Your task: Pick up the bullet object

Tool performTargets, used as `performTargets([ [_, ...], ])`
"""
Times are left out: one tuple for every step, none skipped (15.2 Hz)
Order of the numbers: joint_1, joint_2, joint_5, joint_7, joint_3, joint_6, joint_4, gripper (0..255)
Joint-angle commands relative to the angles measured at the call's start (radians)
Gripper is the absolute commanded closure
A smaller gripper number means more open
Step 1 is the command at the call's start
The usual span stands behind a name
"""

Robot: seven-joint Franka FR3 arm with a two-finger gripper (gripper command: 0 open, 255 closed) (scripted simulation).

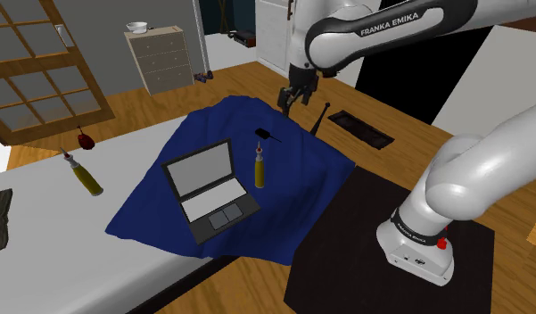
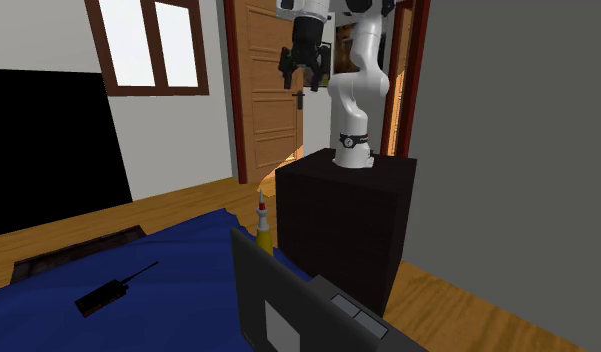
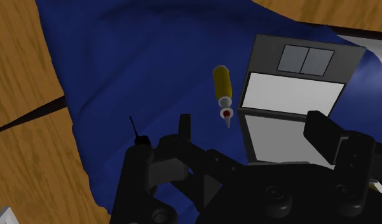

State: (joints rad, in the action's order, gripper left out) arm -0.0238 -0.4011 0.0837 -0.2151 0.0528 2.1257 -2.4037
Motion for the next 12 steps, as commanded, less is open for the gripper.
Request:
performTargets([
  [-0.004, 0.062, 0.0, -0.006, -0.002, 0.06, 0.0, 0],
  [-0.006, 0.096, 0.001, -0.01, -0.003, 0.089, 0.004, 0],
  [-0.008, 0.131, 0.001, -0.013, -0.004, 0.117, 0.009, 0],
  [-0.01, 0.167, 0.002, -0.017, -0.005, 0.144, 0.015, 0],
  [-0.011, 0.204, 0.002, -0.02, -0.005, 0.171, 0.023, 0],
  [-0.013, 0.24, 0.002, -0.024, -0.006, 0.197, 0.033, 0],
  [-0.014, 0.278, 0.003, -0.027, -0.007, 0.222, 0.043, 0],
  [-0.016, 0.315, 0.003, -0.03, -0.008, 0.246, 0.055, 0],
  [-0.017, 0.353, 0.003, -0.033, -0.008, 0.269, 0.069, 0],
  [-0.018, 0.392, 0.003, -0.036, -0.009, 0.291, 0.083, 0],
  [-0.019, 0.43, 0.003, -0.039, -0.01, 0.312, 0.099, 0],
  [-0.02, 0.469, 0.003, -0.041, -0.011, 0.331, 0.116, 0],
])
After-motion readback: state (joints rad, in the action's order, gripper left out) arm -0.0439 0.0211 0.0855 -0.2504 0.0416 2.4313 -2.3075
